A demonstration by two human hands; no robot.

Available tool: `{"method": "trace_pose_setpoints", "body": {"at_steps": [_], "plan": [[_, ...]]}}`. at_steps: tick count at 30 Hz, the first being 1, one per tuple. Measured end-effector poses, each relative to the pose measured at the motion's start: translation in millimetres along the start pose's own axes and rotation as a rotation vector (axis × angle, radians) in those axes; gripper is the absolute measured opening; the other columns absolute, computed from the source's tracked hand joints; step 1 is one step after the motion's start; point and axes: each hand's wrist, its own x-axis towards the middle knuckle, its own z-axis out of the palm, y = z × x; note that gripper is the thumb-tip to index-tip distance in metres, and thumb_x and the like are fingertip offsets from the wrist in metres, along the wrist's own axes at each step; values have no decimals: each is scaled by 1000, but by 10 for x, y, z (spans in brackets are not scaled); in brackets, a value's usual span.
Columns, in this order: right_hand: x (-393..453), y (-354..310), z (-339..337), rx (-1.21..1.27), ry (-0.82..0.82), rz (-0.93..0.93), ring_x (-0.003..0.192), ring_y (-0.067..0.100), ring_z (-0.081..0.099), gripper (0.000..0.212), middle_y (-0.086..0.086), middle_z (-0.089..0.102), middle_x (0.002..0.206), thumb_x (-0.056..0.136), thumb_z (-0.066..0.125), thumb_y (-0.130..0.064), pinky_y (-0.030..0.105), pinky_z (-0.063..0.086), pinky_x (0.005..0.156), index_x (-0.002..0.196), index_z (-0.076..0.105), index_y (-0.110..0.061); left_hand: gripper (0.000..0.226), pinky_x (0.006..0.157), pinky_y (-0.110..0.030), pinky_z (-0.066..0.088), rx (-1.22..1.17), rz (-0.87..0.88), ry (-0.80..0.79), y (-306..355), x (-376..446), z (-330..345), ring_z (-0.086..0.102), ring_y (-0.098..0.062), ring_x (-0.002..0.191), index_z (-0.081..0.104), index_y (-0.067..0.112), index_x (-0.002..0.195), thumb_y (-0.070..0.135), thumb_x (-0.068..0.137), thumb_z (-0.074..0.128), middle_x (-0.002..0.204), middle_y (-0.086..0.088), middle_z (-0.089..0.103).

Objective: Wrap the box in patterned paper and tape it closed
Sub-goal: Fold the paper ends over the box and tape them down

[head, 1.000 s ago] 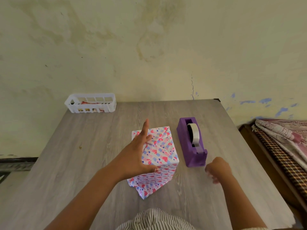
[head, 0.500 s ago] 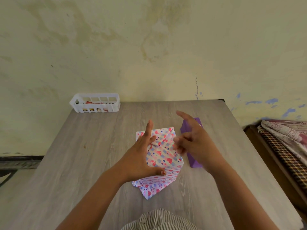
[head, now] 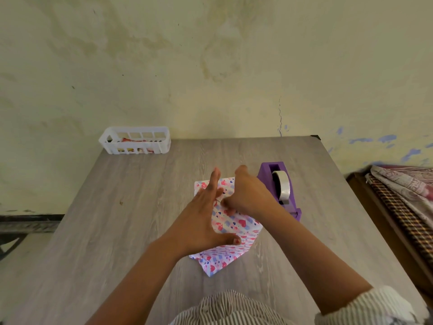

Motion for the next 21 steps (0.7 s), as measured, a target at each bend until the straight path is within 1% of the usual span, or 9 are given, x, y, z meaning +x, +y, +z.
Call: {"method": "trace_pose_setpoints", "body": {"at_steps": [2, 7, 9, 12, 14, 16, 17, 18, 21], "plan": [[30, -9, 3, -42, -10, 19, 79, 21, 61, 68, 2, 54, 84, 77, 75, -24, 35, 56, 73, 127, 32, -10, 123, 115, -40, 25, 36, -6, -7, 4, -4, -2, 17, -9, 143, -34, 49, 131, 74, 59, 62, 158, 13, 0], [-14, 116, -2, -80, 51, 40, 83, 21, 59, 64, 1, 54, 93, 80, 68, -42, 38, 55, 75, 125, 33, -14, 113, 119, -32, -1, 367, 51, -43, -44, 5, 69, -8, -6, 143, -9, 26, 149, 91, 62, 26, 149, 14, -35], [-43, 168, -17, -87, 64, 68, 83, 19, 55, 68, -1, 52, 95, 78, 69, -45, 34, 51, 71, 126, 31, -16, 117, 116, -29, -10, 463, 26, -43, -13, -4, 96, -9, -5, 142, -11, 22, 149, 91, 59, 16, 148, 11, -38], [-89, 228, -43, -133, 64, 90, 90, 21, 59, 72, 1, 58, 105, 76, 72, -46, 33, 50, 73, 128, 32, -15, 117, 115, -37, -16, 598, 19, -46, 59, -40, 99, -6, -9, 145, -22, 21, 144, 92, 54, 3, 148, 6, -37], [-152, 289, -54, -160, 52, 85, 93, 22, 62, 72, 2, 61, 110, 75, 72, -48, 33, 53, 76, 126, 33, -16, 119, 115, -44, -16, 652, -3, -36, 79, -35, 80, 4, -13, 146, -6, 17, 150, 91, 57, 1, 153, 0, -25], [-233, 348, -57, -182, 31, 79, 89, 19, 62, 72, 1, 61, 108, 75, 72, -49, 32, 54, 75, 126, 33, -17, 115, 114, -54, -2, 707, 34, -11, 128, -7, 48, 31, -22, 139, 36, 14, 142, 92, 64, 4, 156, -10, 15], [-260, 370, -54, -183, 24, 73, 88, 18, 61, 72, 1, 61, 108, 76, 71, -49, 32, 54, 75, 127, 32, -18, 115, 111, -57, 2, 714, 46, 7, 160, 14, 30, 35, -25, 137, 47, 13, 135, 93, 64, 6, 152, -11, 29], [-281, 382, -50, -163, 21, 69, 89, 18, 60, 71, 1, 60, 109, 76, 71, -49, 31, 53, 75, 128, 33, -18, 117, 111, -58, 0, 723, 37, -30, 199, 34, 0, 26, -26, 141, 46, 12, 135, 95, 61, 7, 152, -10, 30], [-279, 420, -29, 0, -19, 65, 85, 13, 54, 68, -1, 58, 106, 77, 73, -41, 24, 46, 69, 129, 35, -21, 130, 112, -51, -17, 689, -4, -30, 255, 97, 6, -7, -19, 145, 13, 13, 147, 97, 48, 11, 159, -4, 6]]}}
